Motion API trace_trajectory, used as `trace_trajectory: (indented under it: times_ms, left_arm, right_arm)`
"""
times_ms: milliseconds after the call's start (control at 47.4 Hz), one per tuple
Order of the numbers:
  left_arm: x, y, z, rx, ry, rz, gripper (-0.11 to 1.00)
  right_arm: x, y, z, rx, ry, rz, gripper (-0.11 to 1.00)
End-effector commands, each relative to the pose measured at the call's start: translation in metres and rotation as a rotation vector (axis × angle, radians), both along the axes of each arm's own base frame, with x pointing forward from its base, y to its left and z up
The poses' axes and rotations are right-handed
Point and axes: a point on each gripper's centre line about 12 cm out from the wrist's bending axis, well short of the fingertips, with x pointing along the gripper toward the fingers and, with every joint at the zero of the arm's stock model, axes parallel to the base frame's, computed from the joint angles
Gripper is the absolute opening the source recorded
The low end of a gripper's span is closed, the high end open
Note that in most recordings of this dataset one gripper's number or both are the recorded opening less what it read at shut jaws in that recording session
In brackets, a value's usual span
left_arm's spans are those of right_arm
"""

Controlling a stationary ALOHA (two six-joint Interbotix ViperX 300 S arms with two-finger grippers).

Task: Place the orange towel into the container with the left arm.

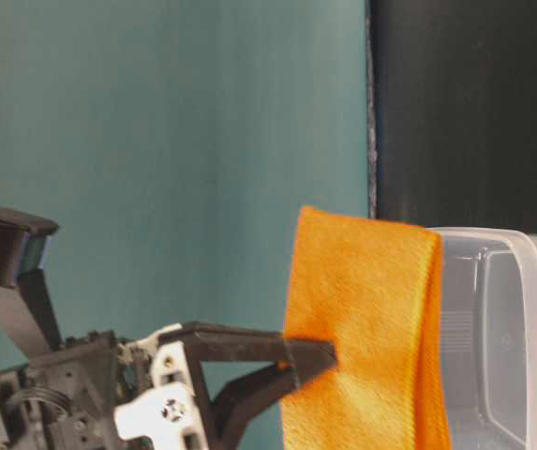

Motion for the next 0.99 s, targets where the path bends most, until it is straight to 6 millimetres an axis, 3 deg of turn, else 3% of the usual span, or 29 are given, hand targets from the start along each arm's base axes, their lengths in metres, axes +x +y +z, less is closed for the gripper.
trace_trajectory:
  times_ms: [0,169,211,422,506,675,970]
  left_arm:
    - [-0.001,-0.001,0.002,0.003,-0.011,-0.004,0.06]
    - [0.000,-0.001,0.000,0.004,-0.032,-0.006,0.07]
    - [0.001,-0.001,-0.001,0.004,-0.040,-0.006,0.13]
    - [-0.001,-0.002,-0.015,0.003,-0.026,-0.009,0.74]
    - [-0.002,-0.003,-0.015,0.001,-0.024,-0.010,0.88]
    - [-0.001,-0.003,-0.006,0.002,-0.044,-0.011,0.90]
    - [-0.008,-0.004,0.084,0.013,-0.325,-0.015,0.90]
  right_arm:
    - [0.001,0.000,0.003,0.003,-0.009,0.002,0.80]
    - [0.001,0.000,0.003,0.003,-0.009,0.002,0.80]
    - [0.001,0.000,0.004,0.003,-0.011,0.000,0.80]
    - [0.001,0.000,0.003,0.003,-0.009,0.000,0.80]
    - [0.001,0.000,0.004,0.003,-0.011,0.000,0.80]
    - [0.001,0.000,0.004,0.005,-0.011,0.002,0.80]
    - [0.001,0.000,0.003,0.003,-0.005,0.000,0.80]
